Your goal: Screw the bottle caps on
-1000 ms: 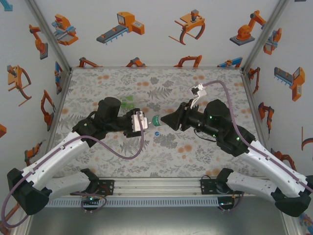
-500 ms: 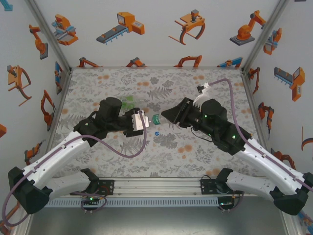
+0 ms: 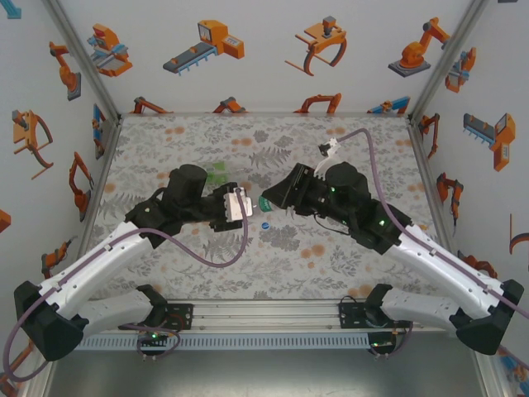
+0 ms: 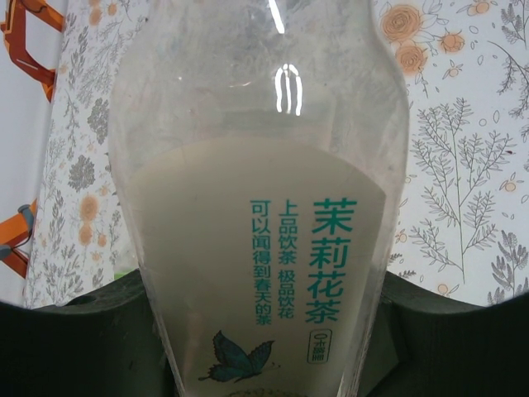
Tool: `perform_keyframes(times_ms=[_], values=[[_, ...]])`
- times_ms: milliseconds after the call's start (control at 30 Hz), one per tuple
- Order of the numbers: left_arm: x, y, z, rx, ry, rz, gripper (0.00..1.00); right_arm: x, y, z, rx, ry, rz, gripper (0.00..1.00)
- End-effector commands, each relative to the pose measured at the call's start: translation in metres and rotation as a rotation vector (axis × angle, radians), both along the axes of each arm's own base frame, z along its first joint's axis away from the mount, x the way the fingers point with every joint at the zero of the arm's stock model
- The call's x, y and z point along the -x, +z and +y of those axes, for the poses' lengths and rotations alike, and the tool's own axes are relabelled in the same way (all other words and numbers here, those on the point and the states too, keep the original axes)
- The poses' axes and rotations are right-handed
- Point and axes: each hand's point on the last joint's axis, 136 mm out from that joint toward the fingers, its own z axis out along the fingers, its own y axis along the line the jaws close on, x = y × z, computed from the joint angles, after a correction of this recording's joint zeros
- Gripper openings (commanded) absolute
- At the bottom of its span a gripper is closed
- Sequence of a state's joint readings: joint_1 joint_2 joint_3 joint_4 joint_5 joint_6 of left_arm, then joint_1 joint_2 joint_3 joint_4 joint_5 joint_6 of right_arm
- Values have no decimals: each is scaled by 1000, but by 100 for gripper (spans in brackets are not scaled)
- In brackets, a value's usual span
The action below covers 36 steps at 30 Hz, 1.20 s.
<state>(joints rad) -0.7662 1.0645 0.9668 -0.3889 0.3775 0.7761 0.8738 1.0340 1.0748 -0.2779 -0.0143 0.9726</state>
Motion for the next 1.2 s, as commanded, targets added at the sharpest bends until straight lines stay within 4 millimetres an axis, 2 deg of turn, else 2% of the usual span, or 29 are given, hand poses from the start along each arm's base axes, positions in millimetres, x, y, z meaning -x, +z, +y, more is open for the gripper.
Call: perform_keyframes(times_ms=[0, 433, 867, 967, 1067, 1167], values=[[-2, 20, -6, 46, -14, -45, 0, 3, 8, 8, -20, 47, -2, 60], [-9, 19, -5, 36, 23, -47, 0, 2, 0, 19, -19, 78, 26, 58], [-7, 19, -6, 39, 12, -40, 1, 3, 0, 20, -24, 82, 27, 43], [-7, 19, -7, 40, 9, -38, 8, 2, 1, 20, -25, 84, 24, 40], [-7, 18, -6, 40, 9, -39, 27, 2, 1, 22, -23, 89, 23, 38], [-5, 18, -6, 41, 5, -38, 40, 2, 1, 23, -23, 91, 23, 36]])
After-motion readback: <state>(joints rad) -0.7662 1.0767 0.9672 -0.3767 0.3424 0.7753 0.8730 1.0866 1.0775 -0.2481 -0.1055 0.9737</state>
